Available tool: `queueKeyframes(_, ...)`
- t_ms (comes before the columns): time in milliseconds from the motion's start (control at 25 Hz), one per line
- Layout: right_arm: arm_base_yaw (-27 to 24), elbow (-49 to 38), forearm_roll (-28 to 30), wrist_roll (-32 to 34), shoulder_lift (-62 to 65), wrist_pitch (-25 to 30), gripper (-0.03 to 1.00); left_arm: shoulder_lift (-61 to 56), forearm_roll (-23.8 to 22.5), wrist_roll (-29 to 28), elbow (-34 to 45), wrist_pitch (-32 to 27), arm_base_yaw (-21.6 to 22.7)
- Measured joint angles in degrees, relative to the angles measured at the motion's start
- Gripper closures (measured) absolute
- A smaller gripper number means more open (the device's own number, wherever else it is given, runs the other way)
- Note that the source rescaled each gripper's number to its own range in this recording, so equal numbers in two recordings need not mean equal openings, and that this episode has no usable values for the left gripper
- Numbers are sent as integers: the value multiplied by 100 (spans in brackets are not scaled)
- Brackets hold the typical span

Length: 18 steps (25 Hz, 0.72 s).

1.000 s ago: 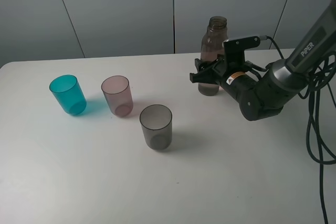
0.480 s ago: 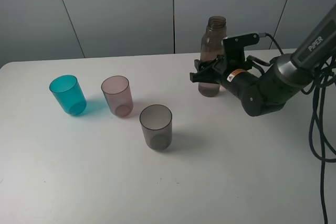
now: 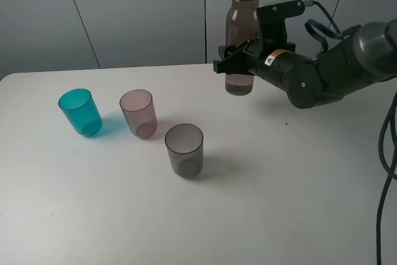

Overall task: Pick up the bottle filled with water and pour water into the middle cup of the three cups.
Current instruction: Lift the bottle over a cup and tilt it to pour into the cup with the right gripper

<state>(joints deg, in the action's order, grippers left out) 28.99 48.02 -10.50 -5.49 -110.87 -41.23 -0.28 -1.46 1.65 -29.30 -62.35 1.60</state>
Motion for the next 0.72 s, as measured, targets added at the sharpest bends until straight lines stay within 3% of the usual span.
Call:
queueKeyframes(160, 232, 319, -119, -377, -1, 297, 97, 0, 0, 0, 0, 0, 0)
queueKeyframes(480, 352, 1010, -198, -1329, -289, 309, 97, 0, 0, 0, 0, 0, 0)
queueKeyframes(720, 471, 1241, -1078, -2619, -580, 358, 97, 0, 0, 0, 0, 0, 0)
